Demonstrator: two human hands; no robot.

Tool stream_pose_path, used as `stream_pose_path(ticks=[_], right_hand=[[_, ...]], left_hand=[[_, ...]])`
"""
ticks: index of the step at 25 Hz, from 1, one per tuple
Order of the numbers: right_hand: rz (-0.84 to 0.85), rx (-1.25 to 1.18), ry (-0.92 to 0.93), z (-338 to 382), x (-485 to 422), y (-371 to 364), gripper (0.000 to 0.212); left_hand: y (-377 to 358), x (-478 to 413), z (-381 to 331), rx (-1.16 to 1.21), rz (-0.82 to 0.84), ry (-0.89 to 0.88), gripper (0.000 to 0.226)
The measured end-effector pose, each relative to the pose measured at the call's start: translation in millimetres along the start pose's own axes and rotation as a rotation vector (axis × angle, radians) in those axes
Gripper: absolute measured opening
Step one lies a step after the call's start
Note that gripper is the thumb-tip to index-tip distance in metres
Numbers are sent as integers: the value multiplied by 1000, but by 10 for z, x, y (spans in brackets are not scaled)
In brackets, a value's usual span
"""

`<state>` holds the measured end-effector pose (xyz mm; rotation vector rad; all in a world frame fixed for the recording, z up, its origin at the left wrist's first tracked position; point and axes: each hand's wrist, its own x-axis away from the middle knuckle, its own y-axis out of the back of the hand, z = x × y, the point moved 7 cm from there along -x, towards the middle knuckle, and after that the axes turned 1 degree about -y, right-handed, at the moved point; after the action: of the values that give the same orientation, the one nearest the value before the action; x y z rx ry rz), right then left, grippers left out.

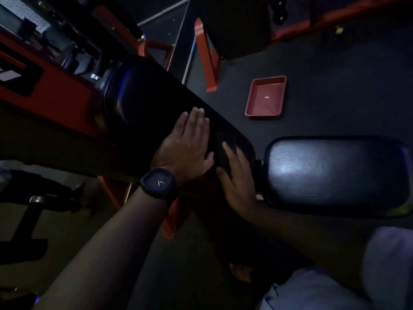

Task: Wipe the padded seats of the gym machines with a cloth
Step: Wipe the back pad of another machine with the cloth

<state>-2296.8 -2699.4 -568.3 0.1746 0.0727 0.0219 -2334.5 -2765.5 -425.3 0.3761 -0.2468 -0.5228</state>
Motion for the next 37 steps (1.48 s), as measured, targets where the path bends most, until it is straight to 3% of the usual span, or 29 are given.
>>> stream_pose_path(ticks=[1, 2, 4, 5, 8, 9, 11, 12, 15, 16, 19, 20, 23, 24, 26, 27, 31, 32, 35, 37], right_hand=[[-14, 8, 85, -26, -32, 1, 62], [-54, -9, -16, -181, -154, 43, 63], [-147, -136, -393, -479, -267, 100, 67], [-129, -123, -437, -436, -241, 89, 67], [3, -37, -39, -149, -123, 17, 65], [-27, -38, -54, -258, -224, 86, 65], [-130, -126, -441, -597, -397, 188, 63], [-122, -101, -517, -586, -405, 176, 63], [-38, -49, 9, -28, -342, 86, 64], [-47, -56, 58, -53, -439, 101, 64], [-148, -239, -410, -443, -836, 209, 59], [-123, -203, -379, -395, -859, 206, 59], [-14, -70, 33, -125, -752, 145, 59], [-18, -60, 2, -240, -869, 201, 58], [-64, -124, -405, -631, -1058, 294, 56], [-51, -108, -507, -653, -1024, 283, 57], [-41, -87, -66, -271, -644, 133, 60], [-50, -80, -87, -380, -738, 184, 59], [-71, -71, -571, -832, -953, 281, 55], [-59, -36, -443, -674, -855, 247, 56]], left_hand=[[4, 1, 12, 3, 3, 4, 84], [14, 3, 14, 8, 2, 7, 84], [14, -2, 15, 13, 9, 9, 84], [11, -6, 17, 21, 17, 9, 84], [4, -11, 23, 22, 1, 10, 83], [3, -5, 25, 29, 7, 14, 83], [4, -4, 14, 30, 1, 11, 83], [10, -3, 13, 34, 7, 12, 82], [6, -8, 17, 33, -13, 12, 82], [12, -11, 30, 41, -11, 15, 82], [13, -9, 15, 55, -3, 17, 83], [13, -10, 15, 59, 9, 20, 83], [0, -13, 18, 54, -5, 9, 82], [5, -10, 27, 57, -3, 11, 83], [6, -9, 15, 52, -11, 9, 83], [10, -7, 11, 50, -8, 9, 83], [-2, -14, 24, 35, -26, 6, 83], [2, -16, 28, 47, -21, 10, 83], [-4, -13, 8, 51, -17, 11, 82], [-6, -6, 9, 53, -12, 16, 82]])
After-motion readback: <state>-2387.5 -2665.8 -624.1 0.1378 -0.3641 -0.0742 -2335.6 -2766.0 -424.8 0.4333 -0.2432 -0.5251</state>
